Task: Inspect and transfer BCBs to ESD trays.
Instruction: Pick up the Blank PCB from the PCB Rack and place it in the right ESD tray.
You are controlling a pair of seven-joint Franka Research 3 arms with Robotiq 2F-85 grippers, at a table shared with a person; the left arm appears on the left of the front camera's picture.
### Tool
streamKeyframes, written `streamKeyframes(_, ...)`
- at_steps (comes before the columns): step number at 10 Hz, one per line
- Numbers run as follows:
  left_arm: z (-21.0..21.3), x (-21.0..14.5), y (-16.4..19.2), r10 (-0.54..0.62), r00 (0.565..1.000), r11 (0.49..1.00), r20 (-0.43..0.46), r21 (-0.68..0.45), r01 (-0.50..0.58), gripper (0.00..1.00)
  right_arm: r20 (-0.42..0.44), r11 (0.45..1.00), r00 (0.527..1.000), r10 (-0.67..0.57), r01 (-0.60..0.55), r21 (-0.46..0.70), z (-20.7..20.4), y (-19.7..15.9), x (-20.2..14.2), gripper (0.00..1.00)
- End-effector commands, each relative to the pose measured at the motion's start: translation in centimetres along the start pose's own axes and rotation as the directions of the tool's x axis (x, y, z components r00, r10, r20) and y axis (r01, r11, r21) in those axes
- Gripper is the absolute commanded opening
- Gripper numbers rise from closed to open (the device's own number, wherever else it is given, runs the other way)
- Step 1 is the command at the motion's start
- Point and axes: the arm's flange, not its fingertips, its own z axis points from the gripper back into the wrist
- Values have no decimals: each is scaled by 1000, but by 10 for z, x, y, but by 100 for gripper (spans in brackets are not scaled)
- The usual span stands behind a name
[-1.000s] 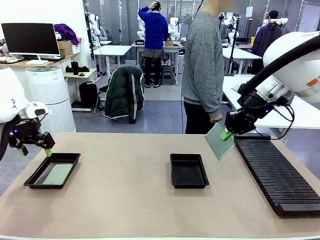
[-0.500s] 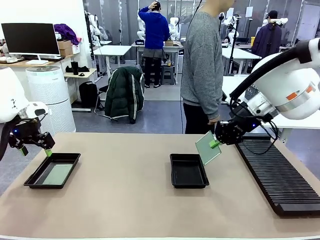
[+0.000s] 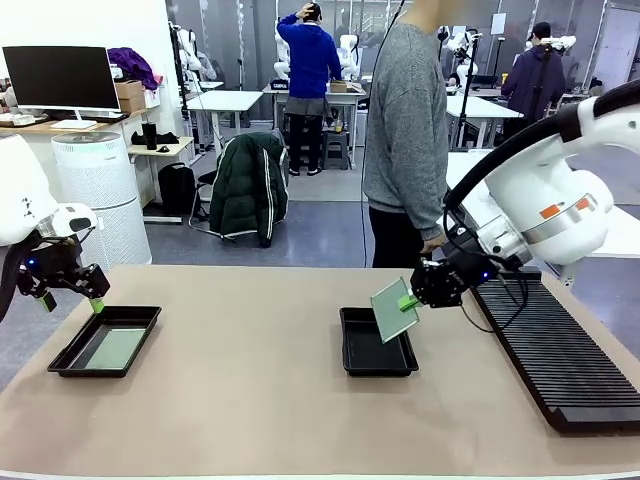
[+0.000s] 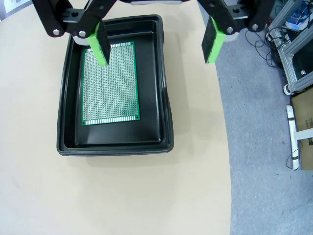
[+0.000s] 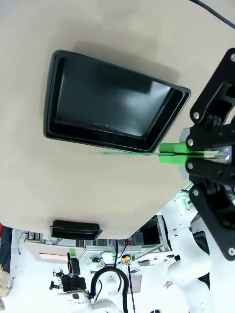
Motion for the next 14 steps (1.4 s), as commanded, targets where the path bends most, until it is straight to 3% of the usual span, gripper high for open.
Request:
streamKeyframes(1,0,0,1,1,1000,1000,3,-1,-1,100,40,999,999,-20,18,32,-21,-13,3,2)
streamKeyframes(7,0,0,1,1,1000,1000,3,-1,-1,100,89,994,992,-93,86,74,-59,-33,-2,2)
streamKeyframes(14,0,0,1,1,1000,1000,3,-1,-1,100,75,990,990,-120,113,88,-80,-52,1,2)
